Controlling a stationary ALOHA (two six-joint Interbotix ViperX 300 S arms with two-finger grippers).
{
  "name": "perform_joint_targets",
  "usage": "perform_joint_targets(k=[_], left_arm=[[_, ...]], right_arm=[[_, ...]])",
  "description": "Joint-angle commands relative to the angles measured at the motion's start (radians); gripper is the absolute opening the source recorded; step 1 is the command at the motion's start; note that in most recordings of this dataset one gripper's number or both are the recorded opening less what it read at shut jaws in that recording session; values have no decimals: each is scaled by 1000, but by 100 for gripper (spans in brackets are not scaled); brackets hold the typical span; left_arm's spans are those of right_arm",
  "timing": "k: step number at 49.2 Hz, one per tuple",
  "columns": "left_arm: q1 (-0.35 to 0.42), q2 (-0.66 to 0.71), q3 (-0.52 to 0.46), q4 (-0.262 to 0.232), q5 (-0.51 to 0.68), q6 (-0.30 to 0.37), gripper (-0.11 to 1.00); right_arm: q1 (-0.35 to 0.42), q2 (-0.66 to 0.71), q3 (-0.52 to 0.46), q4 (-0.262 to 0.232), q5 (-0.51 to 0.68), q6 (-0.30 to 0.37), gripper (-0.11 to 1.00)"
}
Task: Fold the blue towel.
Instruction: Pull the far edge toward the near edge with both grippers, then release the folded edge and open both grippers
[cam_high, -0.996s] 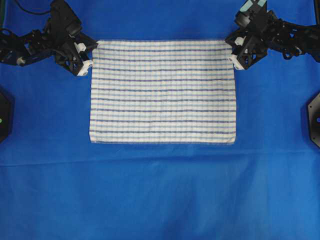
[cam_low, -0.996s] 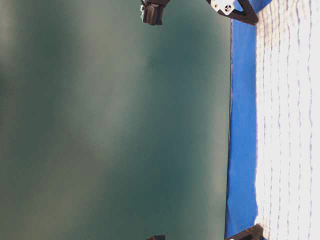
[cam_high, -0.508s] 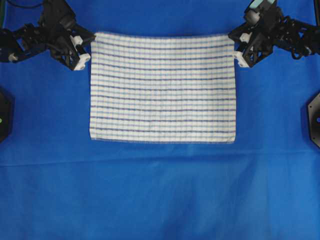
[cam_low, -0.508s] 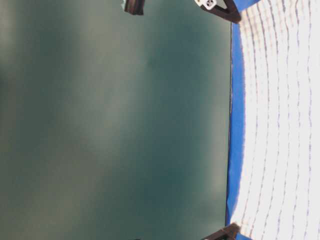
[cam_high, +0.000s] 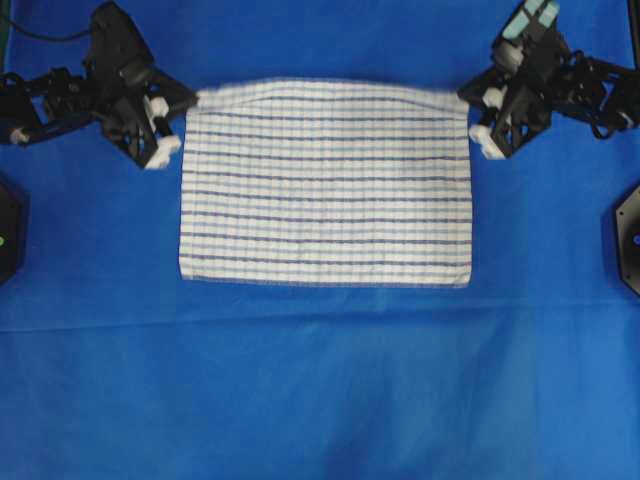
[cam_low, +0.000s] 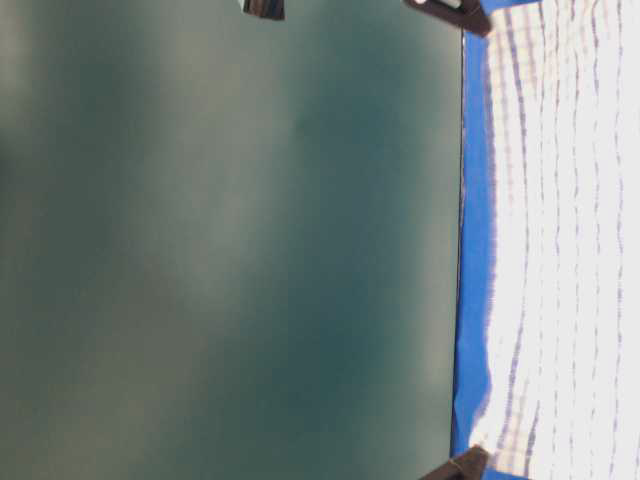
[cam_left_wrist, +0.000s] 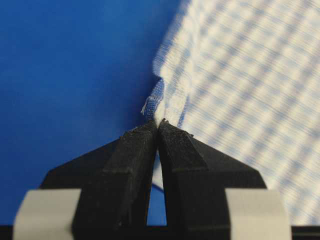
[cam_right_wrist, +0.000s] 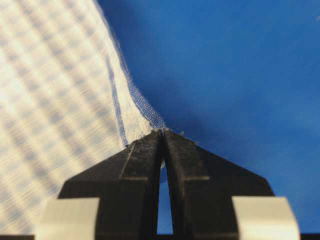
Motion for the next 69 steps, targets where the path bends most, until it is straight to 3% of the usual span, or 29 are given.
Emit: perform_joint_targets(k=[1, 21, 35, 50, 69], left_arm=[[-48, -43, 6, -2, 9, -6, 2], [-262, -235, 89, -3, 124, -34, 2], [-399, -353, 143, -2, 181, -133, 2], [-525, -327, 127, -3, 184, -164, 2], [-525, -279, 97, -3, 187, -161, 2]], right_arm=[[51, -55, 11, 14, 18, 9, 3], [321, -249, 95, 15, 112, 146, 3], [502, -264, 106, 15, 161, 279, 3], [566, -256, 104, 15, 167, 325, 3], [589, -212, 78, 15, 179, 330, 3]])
